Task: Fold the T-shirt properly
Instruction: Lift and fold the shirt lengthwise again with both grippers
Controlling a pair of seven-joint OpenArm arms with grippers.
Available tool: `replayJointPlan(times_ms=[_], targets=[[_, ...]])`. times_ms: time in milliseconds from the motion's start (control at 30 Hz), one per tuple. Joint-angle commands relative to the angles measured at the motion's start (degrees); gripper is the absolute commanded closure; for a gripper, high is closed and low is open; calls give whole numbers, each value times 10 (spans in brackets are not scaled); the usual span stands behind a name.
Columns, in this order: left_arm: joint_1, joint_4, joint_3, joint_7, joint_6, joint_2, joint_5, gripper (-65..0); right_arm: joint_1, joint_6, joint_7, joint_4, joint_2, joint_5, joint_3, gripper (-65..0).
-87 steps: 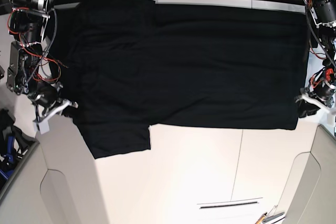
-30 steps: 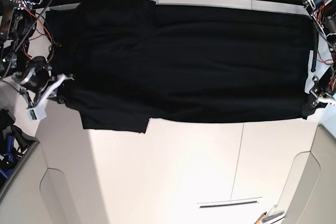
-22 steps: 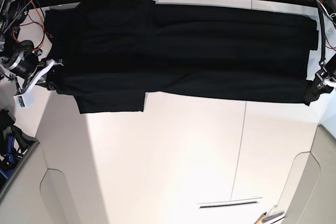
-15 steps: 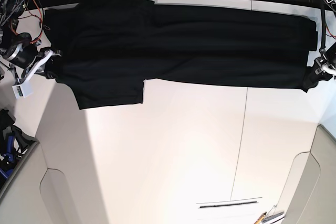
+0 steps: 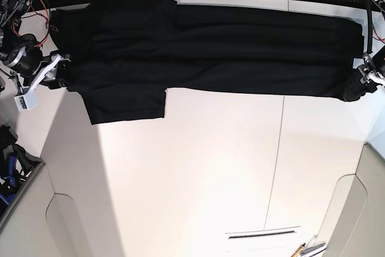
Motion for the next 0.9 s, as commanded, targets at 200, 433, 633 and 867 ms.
replayJointPlan(times_ms=[200, 433, 633, 867], targets=[[-5, 10, -3, -12, -5, -14, -20, -271, 42, 0, 62, 33, 8, 2, 5, -215], [-5, 10, -3, -13, -5, -14, -20, -271, 120, 0, 115, -42, 9, -84, -22, -272], [-5, 10, -3, -13, -5, -14, -20, -271, 180, -7, 131, -225, 9, -83, -94, -361], [-4, 10, -3, -12, -5, -14, -19, -271, 204, -10, 129, -308, 6, -76, -174, -359]])
